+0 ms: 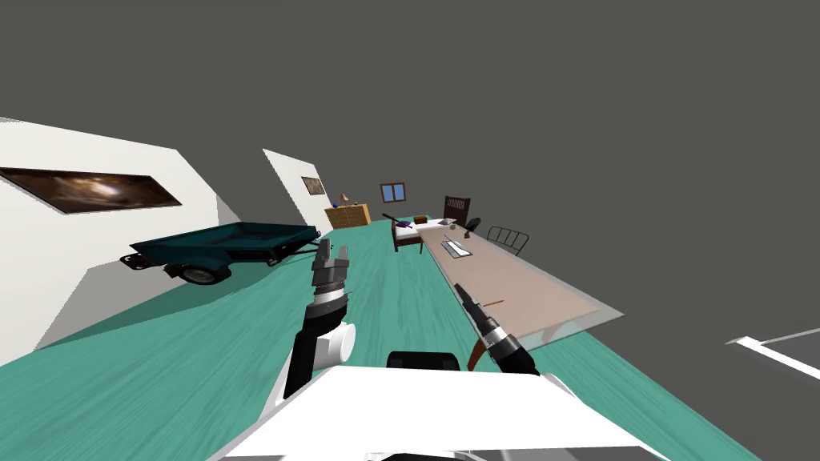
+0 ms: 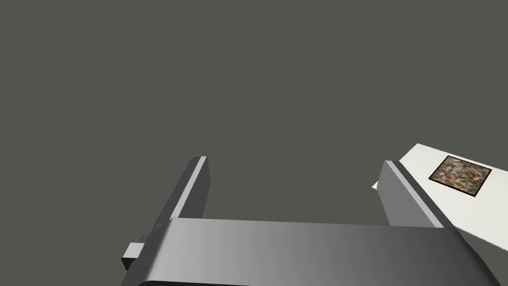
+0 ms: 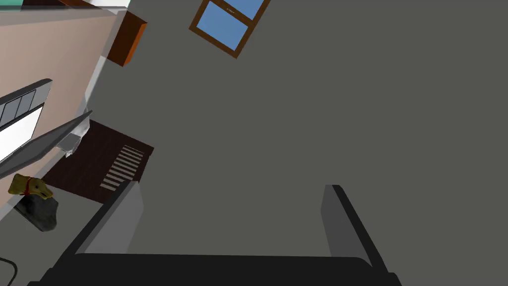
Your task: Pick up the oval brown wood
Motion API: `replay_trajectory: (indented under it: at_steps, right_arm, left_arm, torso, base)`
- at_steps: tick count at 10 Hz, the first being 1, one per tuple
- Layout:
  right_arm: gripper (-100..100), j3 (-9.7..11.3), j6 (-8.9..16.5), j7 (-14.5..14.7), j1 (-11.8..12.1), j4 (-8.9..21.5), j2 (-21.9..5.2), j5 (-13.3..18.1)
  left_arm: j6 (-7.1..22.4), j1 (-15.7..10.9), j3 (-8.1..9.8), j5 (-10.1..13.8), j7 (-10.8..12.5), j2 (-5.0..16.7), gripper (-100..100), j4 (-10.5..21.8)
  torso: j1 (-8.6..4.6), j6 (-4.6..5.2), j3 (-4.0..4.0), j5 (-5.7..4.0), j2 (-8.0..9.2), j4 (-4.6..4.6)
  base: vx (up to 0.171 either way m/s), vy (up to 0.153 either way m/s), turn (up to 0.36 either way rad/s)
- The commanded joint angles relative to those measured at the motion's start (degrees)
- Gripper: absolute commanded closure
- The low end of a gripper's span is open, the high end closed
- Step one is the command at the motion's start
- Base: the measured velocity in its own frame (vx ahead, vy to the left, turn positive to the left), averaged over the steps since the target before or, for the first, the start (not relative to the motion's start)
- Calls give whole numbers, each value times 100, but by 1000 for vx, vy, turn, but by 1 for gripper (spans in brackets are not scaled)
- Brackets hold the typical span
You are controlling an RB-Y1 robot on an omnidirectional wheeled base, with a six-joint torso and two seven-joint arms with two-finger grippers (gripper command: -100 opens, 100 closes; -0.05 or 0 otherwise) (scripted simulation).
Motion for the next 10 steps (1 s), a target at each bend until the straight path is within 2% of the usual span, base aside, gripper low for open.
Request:
replay_trajectory:
  at_steps: [1,2,3,5,6,7,8,9,10]
  right_arm:
    - [-100,132,43,44,-25,175,-39,81]
    - [-100,328,98,83,20,400,-217,204]
    - [-100,328,98,83,20,427,-217,204]
    - [-100,719,223,168,118,831,-582,460]
    - [-100,886,292,213,171,1130,-724,592]
    - [-100,949,292,213,171,1226,-777,592]
    - [-100,1160,365,259,226,1499,-971,726]
    - [-100,1160,365,259,226,1499,-971,726]
    - [-100,1371,441,307,285,1772,-1169,860]
  left_arm:
    - [0,0,0,0,0,0,0,0]
    - [0,0,0,0,0,0,0,0]
    - [0,0,0,0,0,0,0,0]
    - [0,0,0,0,0,0,0,0]
    - [0,0,0,0,0,0,0,0]
    - [0,1,-1,0,0,-1,0,0]
    - [0,0,0,0,0,0,0,0]
    - [0,0,0,0,0,0,0,0]
    - [0,0,0,0,0,0,0,0]
  torso:
    - [0,0,0,0,0,0]
    - [-5,-1,6,-1,12,2]
    - [0,0,7,-1,11,3]
    - [4,-1,5,0,9,3]
    - [9,0,-6,1,-11,-2]
    - [27,-1,-14,5,-25,-5]
    - [14,1,-9,5,-15,-4]
    - [1,0,-8,0,-13,-3]
    - [-6,0,1,0,3,0]
  base:
    - [87,52,21]
    - [100,72,45]
    - [89,69,18]
    - [149,92,43]
    - [215,153,79]
    - [168,101,7]
    - [167,62,30]
    - [114,50,22]
    - [129,62,46]
